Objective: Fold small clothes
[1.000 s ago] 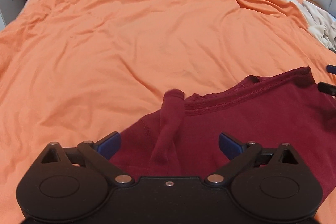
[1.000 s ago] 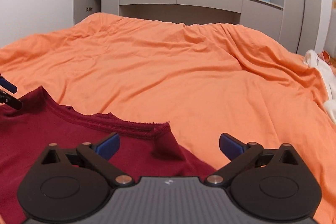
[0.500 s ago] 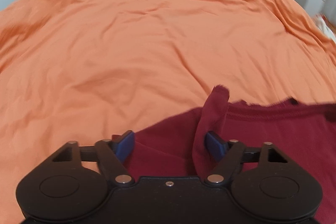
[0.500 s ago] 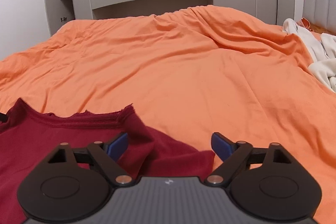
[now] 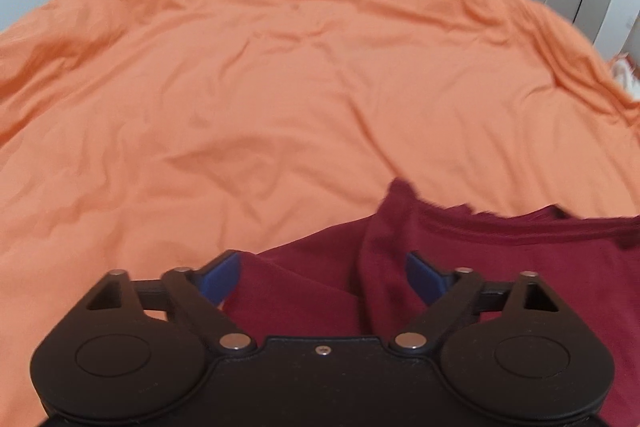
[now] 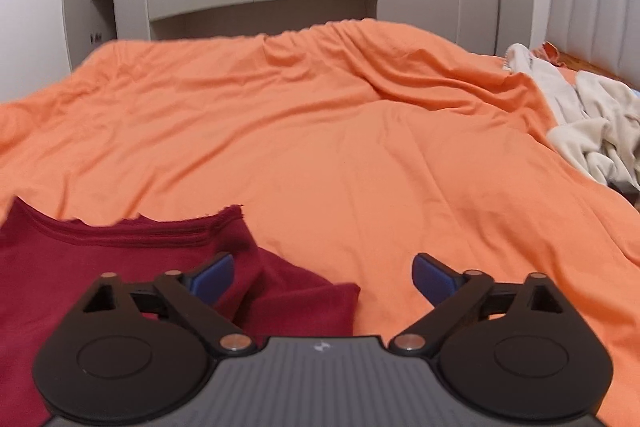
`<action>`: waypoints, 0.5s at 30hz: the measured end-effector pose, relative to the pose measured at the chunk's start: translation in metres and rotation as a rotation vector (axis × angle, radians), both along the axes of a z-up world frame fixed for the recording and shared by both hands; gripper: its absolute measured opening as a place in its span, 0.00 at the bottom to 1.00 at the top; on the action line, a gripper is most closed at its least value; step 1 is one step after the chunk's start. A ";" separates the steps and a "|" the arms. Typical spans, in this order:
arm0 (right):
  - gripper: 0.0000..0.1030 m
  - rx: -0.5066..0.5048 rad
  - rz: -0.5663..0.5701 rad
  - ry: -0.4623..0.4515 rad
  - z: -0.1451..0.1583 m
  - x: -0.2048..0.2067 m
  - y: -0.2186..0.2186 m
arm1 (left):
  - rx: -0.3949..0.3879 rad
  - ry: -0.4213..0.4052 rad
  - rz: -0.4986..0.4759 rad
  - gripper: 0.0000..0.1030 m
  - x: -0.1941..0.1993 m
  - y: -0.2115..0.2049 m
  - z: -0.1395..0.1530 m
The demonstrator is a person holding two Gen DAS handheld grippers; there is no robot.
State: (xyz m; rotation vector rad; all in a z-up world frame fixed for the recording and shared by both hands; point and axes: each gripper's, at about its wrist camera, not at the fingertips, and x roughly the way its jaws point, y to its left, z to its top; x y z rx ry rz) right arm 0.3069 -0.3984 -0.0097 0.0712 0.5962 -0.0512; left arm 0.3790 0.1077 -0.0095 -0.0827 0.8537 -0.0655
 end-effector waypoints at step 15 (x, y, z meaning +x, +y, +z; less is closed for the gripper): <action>1.00 -0.113 0.063 0.058 -0.018 -0.082 0.042 | -0.080 -0.103 0.070 0.99 -0.131 -0.014 0.010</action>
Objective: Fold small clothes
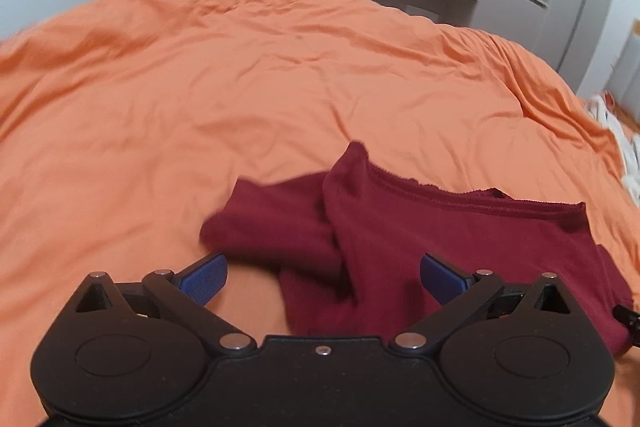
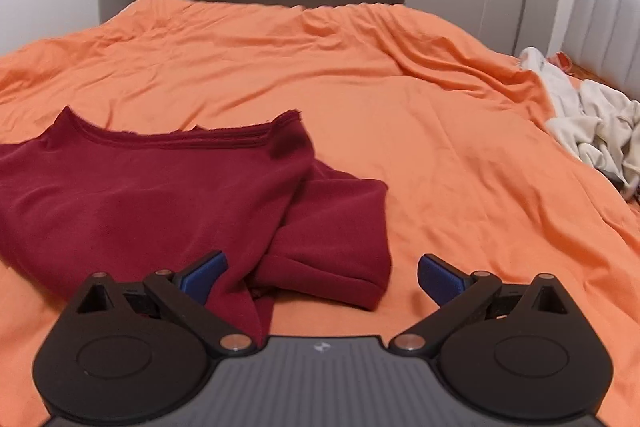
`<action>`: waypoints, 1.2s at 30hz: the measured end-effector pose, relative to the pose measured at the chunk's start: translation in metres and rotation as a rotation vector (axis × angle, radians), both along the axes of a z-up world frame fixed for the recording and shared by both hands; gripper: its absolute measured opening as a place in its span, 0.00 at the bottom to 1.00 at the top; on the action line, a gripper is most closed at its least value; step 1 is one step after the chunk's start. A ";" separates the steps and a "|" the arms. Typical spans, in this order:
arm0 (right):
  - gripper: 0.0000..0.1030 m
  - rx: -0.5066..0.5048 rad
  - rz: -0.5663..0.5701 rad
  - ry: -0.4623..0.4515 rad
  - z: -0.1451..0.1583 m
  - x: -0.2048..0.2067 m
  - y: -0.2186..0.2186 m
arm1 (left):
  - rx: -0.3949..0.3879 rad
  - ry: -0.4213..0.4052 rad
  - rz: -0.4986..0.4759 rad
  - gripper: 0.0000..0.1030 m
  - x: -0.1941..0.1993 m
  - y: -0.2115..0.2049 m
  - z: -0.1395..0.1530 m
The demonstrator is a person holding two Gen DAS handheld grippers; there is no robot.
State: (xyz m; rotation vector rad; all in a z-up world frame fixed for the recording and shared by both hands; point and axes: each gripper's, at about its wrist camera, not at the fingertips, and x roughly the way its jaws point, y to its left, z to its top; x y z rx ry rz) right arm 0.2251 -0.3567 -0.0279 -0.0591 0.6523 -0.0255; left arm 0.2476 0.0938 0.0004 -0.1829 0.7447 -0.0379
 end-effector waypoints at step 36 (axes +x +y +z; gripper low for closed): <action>1.00 0.002 0.179 -0.131 0.004 0.005 0.169 | -0.155 -0.041 0.030 1.00 -0.019 0.025 -0.035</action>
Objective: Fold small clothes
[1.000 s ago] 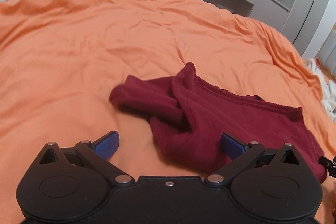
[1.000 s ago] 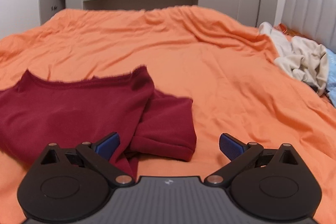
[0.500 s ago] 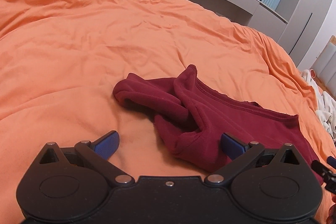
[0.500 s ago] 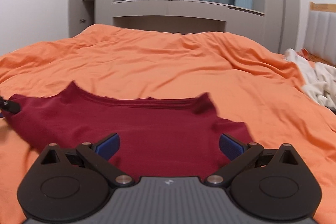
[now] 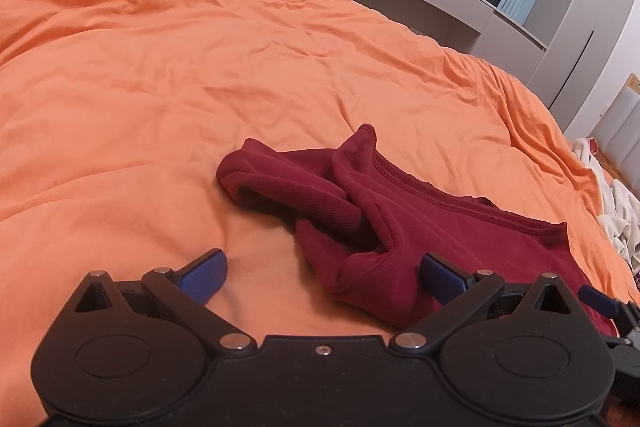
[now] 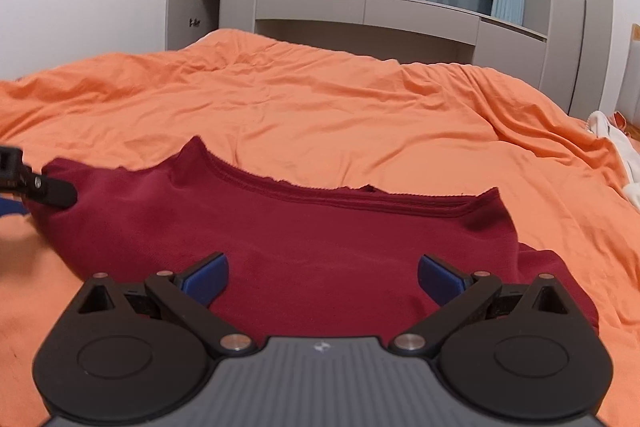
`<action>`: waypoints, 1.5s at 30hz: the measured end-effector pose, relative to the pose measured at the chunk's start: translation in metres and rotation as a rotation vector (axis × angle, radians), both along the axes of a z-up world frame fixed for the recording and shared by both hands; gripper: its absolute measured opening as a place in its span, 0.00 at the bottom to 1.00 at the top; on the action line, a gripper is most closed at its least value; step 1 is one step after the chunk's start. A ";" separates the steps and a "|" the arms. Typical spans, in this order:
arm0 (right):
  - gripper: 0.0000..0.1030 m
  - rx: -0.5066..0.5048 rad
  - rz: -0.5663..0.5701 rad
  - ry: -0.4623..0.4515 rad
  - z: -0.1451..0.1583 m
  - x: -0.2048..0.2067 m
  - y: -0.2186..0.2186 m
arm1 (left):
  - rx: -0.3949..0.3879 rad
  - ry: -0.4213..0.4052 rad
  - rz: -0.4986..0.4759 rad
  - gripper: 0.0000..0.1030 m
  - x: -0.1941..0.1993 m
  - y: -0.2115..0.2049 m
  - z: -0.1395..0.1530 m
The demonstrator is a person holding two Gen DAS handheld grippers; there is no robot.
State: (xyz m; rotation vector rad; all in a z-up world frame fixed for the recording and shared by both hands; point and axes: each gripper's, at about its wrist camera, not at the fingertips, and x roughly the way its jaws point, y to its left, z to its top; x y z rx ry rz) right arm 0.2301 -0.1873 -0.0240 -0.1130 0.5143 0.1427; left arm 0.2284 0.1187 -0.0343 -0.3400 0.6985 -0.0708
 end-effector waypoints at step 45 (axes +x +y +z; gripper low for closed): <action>1.00 0.004 0.006 0.022 -0.033 -0.006 0.000 | -0.004 0.114 -0.026 0.99 0.058 -0.027 -0.004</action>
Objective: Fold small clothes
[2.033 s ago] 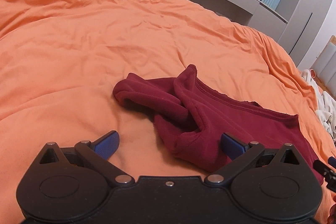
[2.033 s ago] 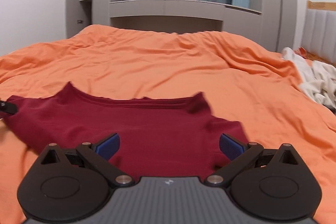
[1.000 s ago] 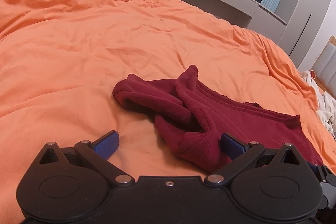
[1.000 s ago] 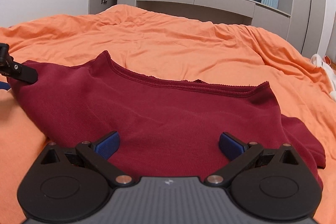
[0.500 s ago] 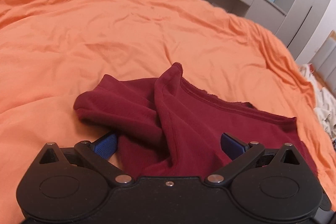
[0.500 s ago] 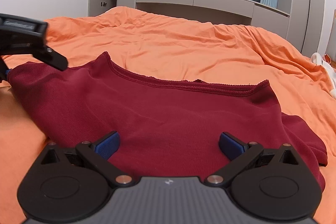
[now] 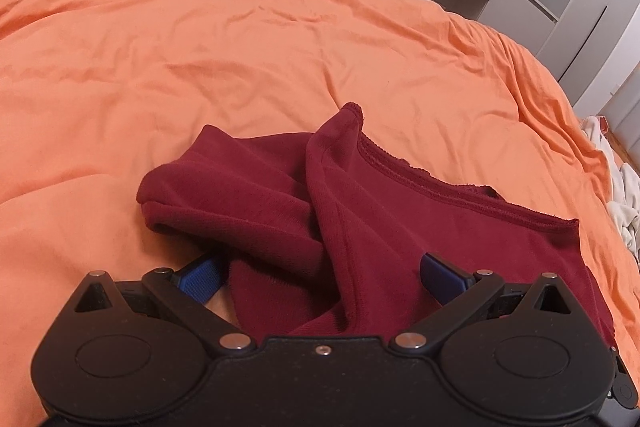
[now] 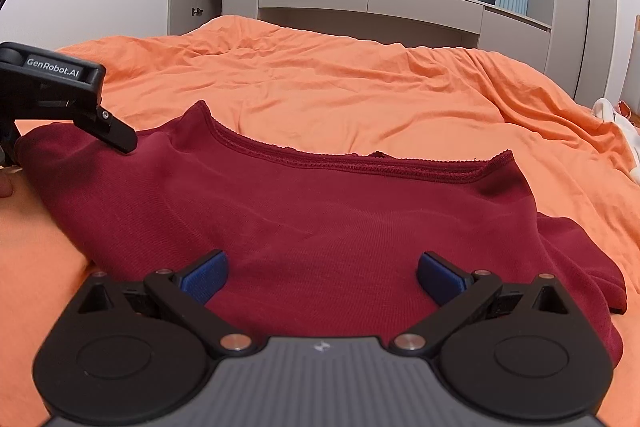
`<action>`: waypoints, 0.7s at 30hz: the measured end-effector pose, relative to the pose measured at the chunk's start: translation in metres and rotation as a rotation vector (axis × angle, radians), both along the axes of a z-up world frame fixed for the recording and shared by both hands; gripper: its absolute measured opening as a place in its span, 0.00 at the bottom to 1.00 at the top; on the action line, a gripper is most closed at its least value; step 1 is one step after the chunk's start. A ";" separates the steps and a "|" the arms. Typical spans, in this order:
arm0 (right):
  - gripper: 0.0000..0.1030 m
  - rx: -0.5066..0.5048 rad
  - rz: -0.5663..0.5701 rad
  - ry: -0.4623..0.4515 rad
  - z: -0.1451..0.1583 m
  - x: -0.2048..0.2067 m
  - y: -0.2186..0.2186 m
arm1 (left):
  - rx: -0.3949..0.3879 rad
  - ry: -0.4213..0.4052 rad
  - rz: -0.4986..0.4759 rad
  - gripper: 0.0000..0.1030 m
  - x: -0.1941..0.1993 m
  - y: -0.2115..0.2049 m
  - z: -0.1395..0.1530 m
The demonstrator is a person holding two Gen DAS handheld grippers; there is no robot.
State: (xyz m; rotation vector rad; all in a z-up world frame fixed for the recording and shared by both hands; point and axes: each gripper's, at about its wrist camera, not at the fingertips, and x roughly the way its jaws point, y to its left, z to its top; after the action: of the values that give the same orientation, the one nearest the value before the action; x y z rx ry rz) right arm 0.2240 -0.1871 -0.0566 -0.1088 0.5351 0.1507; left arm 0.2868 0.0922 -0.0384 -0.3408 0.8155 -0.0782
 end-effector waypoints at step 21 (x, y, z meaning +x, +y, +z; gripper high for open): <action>1.00 0.101 -0.013 0.045 0.029 -0.007 -0.023 | 0.045 -0.064 0.015 0.22 0.018 -0.010 0.029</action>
State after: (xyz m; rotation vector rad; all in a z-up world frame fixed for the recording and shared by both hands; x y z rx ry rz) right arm 0.2171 -0.2099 -0.0271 -0.0033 0.5720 0.1676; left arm 0.3049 0.0821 -0.0094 -0.3004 0.7505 -0.0564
